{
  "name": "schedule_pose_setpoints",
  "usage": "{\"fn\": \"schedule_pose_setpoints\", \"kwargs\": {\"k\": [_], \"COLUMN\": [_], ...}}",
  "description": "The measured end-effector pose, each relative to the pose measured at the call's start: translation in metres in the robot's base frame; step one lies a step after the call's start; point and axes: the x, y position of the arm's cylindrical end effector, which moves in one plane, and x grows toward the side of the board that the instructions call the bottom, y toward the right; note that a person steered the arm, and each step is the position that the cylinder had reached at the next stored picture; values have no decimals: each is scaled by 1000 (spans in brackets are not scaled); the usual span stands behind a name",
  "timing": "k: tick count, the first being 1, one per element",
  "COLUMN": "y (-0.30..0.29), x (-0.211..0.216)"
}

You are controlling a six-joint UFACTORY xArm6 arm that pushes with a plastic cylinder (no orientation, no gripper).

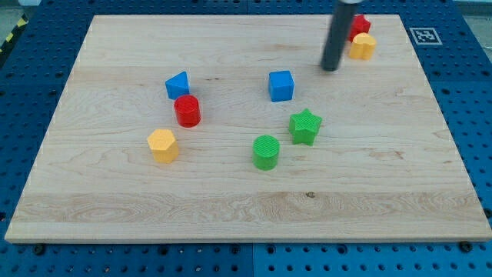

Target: Push the blue cube horizontally right to the triangle

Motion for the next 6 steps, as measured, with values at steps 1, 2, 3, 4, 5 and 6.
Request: {"fn": "schedule_pose_setpoints", "kwargs": {"k": [1,2,3,4,5,6], "y": [-69,-104,-104,-102,-93,-64], "x": [5,41,72,70,55,47]}}
